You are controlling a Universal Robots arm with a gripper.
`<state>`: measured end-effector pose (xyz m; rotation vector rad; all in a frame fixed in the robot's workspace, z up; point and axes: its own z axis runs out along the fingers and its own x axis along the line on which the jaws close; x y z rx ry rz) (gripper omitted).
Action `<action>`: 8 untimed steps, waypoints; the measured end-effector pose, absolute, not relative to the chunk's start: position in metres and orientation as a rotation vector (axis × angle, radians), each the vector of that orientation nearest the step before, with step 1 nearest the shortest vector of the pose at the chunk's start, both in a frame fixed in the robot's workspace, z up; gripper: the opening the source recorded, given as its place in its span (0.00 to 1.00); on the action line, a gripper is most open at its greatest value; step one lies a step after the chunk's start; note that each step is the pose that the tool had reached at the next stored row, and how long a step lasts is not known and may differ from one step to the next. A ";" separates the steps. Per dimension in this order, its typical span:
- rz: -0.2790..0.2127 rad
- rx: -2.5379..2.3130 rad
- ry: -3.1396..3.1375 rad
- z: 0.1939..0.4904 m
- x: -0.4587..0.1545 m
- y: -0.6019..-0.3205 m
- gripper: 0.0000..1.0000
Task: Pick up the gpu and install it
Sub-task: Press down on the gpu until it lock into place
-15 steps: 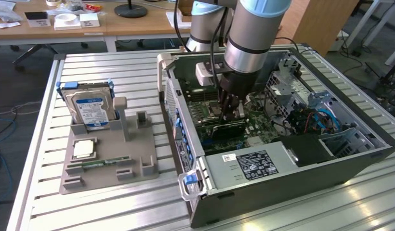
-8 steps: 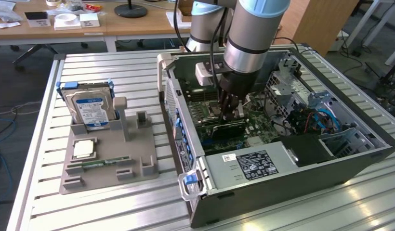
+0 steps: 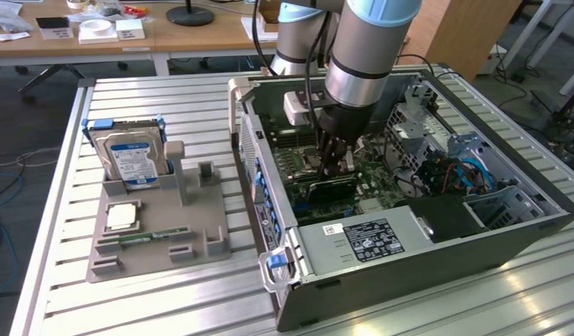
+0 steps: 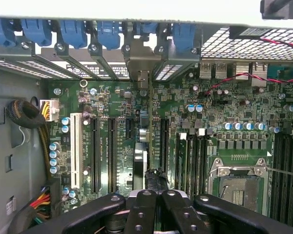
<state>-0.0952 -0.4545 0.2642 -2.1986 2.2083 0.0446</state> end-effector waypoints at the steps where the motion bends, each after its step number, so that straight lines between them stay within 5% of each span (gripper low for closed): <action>1: 0.045 -2.199 2.208 0.264 -0.095 -0.454 0.11; 8: 0.045 -2.199 2.208 0.266 -0.095 -0.454 0.11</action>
